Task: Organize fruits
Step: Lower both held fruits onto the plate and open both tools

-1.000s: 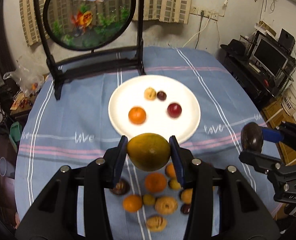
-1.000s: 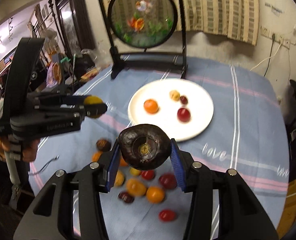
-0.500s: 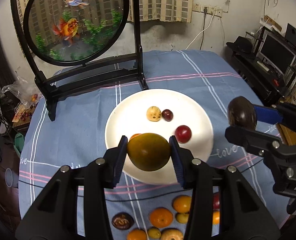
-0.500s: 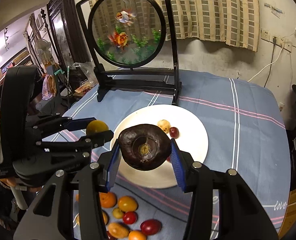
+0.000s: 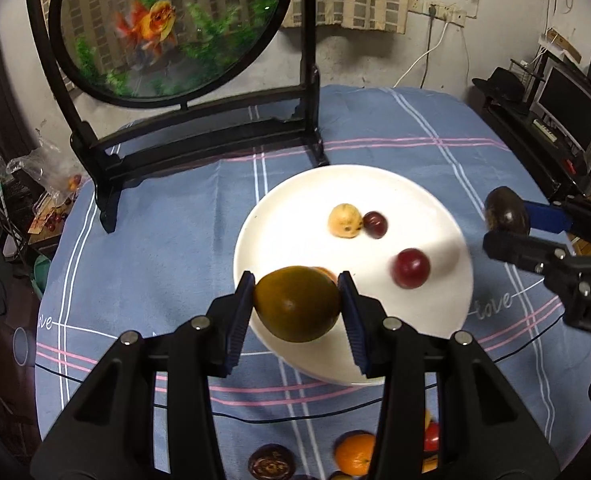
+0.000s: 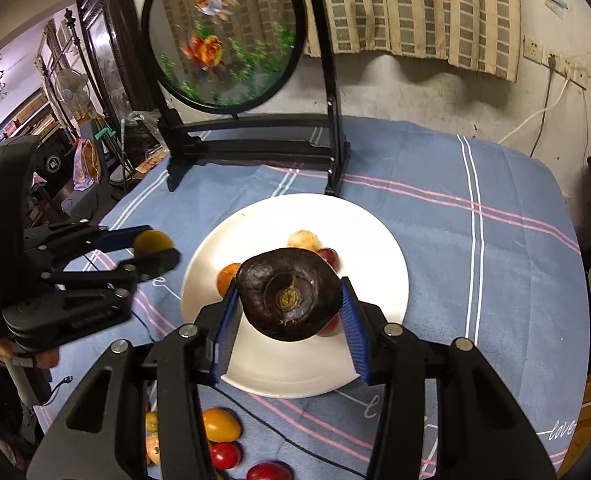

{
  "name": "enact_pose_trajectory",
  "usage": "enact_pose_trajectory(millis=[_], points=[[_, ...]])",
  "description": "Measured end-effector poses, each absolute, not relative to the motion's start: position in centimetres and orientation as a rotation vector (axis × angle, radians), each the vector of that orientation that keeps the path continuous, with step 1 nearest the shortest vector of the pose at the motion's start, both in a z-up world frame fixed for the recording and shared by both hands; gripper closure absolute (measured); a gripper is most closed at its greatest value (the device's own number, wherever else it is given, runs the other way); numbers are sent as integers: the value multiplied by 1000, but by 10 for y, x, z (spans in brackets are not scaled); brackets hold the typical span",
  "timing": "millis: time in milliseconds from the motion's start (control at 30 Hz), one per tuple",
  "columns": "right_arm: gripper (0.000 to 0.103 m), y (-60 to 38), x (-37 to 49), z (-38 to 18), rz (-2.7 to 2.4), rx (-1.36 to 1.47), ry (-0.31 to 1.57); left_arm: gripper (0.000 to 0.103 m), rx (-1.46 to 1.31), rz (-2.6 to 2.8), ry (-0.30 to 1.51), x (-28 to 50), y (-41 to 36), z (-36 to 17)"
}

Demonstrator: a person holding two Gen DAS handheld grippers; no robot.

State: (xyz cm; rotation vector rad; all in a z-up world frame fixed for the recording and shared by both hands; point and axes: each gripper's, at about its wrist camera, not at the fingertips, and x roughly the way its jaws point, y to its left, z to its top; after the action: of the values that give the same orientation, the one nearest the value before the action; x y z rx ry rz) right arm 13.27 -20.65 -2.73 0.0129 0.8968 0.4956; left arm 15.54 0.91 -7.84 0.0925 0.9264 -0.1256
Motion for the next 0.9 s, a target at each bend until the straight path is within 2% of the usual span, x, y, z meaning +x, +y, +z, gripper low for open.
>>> enact_pose_trajectory(millis=[667, 733, 767, 833, 900], points=[[54, -186, 201, -72, 467, 100, 1028, 60, 216, -173, 956, 187, -38, -115], [49, -186, 203, -73, 464, 102, 1036, 59, 212, -178, 965, 189, -37, -117], [33, -187, 203, -72, 460, 112, 1029, 59, 207, -176, 970, 190, -37, -118], [31, -189, 203, -67, 462, 129, 1008, 59, 195, -178, 978, 191, -35, -120], [31, -190, 203, -64, 454, 123, 1000, 50, 193, -165, 968, 190, -33, -119]])
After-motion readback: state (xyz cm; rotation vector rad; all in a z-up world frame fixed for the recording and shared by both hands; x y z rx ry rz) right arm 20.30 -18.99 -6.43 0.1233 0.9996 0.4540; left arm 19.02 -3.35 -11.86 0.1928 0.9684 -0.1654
